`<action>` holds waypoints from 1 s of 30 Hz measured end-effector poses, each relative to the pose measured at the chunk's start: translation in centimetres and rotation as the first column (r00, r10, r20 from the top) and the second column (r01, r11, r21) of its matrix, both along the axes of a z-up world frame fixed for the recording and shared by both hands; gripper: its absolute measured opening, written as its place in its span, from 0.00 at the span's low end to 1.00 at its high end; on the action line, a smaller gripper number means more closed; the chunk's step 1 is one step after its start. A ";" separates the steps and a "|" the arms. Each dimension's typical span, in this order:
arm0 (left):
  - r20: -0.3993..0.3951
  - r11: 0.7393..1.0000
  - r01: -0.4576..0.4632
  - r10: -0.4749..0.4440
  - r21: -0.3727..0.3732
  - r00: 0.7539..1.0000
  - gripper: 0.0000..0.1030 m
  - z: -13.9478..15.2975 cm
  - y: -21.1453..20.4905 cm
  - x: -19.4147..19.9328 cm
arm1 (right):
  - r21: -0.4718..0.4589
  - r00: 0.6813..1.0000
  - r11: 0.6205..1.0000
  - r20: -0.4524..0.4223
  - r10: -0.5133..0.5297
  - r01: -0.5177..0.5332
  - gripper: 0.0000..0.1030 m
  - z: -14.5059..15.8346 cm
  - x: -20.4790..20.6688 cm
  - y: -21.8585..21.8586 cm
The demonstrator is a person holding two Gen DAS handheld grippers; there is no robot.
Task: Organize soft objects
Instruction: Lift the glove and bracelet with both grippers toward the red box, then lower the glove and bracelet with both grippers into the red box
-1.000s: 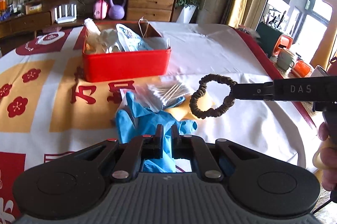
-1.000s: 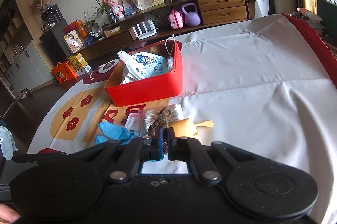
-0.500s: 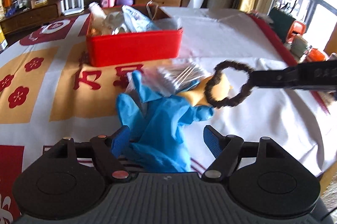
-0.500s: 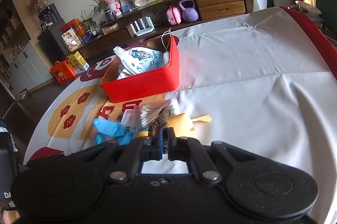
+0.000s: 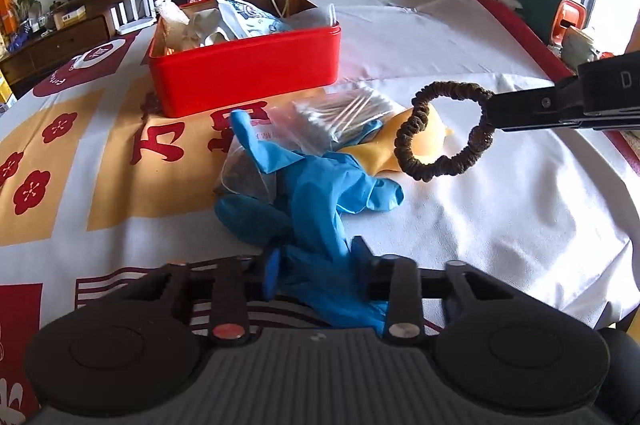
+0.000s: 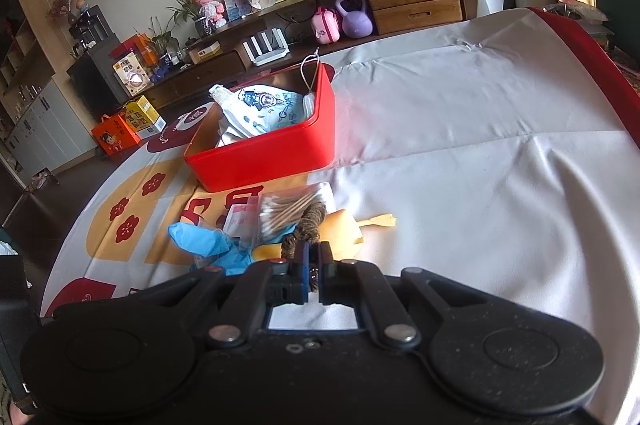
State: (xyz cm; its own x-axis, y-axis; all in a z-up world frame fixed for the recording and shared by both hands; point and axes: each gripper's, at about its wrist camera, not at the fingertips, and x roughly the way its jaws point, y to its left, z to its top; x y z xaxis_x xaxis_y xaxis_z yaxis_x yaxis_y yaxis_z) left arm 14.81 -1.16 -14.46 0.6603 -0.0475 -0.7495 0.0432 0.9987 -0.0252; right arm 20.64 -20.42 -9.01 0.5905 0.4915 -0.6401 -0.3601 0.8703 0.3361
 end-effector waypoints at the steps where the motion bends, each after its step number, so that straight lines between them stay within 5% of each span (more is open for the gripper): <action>1: 0.001 1.000 -0.005 0.005 -0.003 1.000 0.27 0.0 0.1 0.0 | 0.001 1.000 1.000 0.001 -0.001 0.001 0.04 0.0 0.0 -0.1; 3: 0.004 1.000 -0.012 0.012 -0.024 1.000 0.17 0.2 0.5 -0.1 | 0.000 1.000 1.000 0.004 -0.003 0.003 0.04 0.0 0.0 -0.1; 8: 0.042 0.998 -0.029 0.032 -0.054 0.999 0.13 1.5 1.3 -0.7 | 0.004 1.000 1.000 0.015 -0.005 0.004 0.04 0.4 -0.3 -0.2; 30: 0.234 0.987 -0.032 0.069 -0.160 0.970 0.09 10.2 4.4 0.0 | 0.034 0.996 0.999 0.092 0.002 -0.005 0.04 4.6 -0.7 -0.2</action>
